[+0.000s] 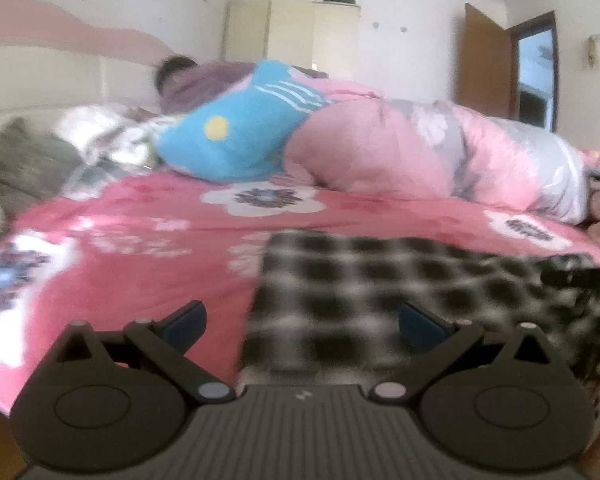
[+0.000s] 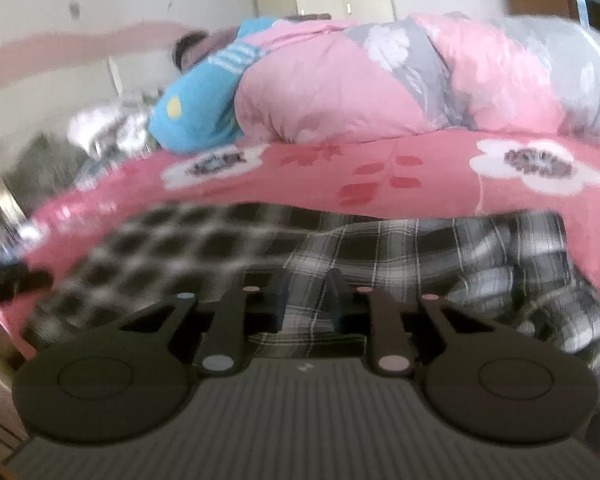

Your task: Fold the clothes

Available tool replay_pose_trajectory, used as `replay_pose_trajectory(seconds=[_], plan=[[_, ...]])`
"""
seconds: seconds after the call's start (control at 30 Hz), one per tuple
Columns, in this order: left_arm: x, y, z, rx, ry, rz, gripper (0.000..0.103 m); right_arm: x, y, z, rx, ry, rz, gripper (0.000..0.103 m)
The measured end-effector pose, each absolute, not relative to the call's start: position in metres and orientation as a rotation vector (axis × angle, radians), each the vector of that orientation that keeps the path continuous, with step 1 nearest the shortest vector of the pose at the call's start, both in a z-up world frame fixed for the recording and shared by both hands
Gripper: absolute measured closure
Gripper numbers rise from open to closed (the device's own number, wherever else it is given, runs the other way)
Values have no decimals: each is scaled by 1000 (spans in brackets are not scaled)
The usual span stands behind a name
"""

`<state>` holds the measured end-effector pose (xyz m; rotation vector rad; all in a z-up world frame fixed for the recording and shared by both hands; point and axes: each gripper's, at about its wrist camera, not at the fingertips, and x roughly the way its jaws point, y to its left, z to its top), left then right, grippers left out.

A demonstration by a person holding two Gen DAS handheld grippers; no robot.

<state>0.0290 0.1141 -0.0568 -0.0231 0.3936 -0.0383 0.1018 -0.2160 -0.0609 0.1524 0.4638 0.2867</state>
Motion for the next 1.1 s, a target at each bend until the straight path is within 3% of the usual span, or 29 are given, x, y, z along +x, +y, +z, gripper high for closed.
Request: replay_pose_trajectory(seconds=[0.17, 0.47, 0.53, 0.6, 0.63, 0.7, 0.8, 1.03, 1.07, 1.1], plan=[[5, 104, -57, 60, 346, 75, 1, 103, -221, -61, 208, 452, 346, 85], [16, 113, -63, -73, 398, 69, 23, 99, -229, -59, 287, 438, 390, 83], [23, 118, -65, -127, 432, 86, 31, 99, -229, -59, 294, 439, 390, 83], [32, 128, -67, -225, 491, 99, 49, 98, -228, -59, 293, 441, 389, 83], [37, 135, -69, -286, 524, 102, 53, 99, -228, -60, 290, 443, 387, 83], [41, 149, -74, -380, 566, 99, 76, 99, -226, -60, 285, 446, 385, 83], [37, 163, -78, -443, 605, 79, 92, 99, -224, -62, 276, 452, 377, 83], [21, 178, -75, -437, 650, 73, 98, 99, -225, -62, 287, 448, 364, 83], [20, 180, -73, -457, 641, 64, 91, 99, -226, -62, 290, 447, 364, 83], [18, 182, -72, -477, 632, 57, 78, 99, -226, -62, 293, 446, 365, 83]])
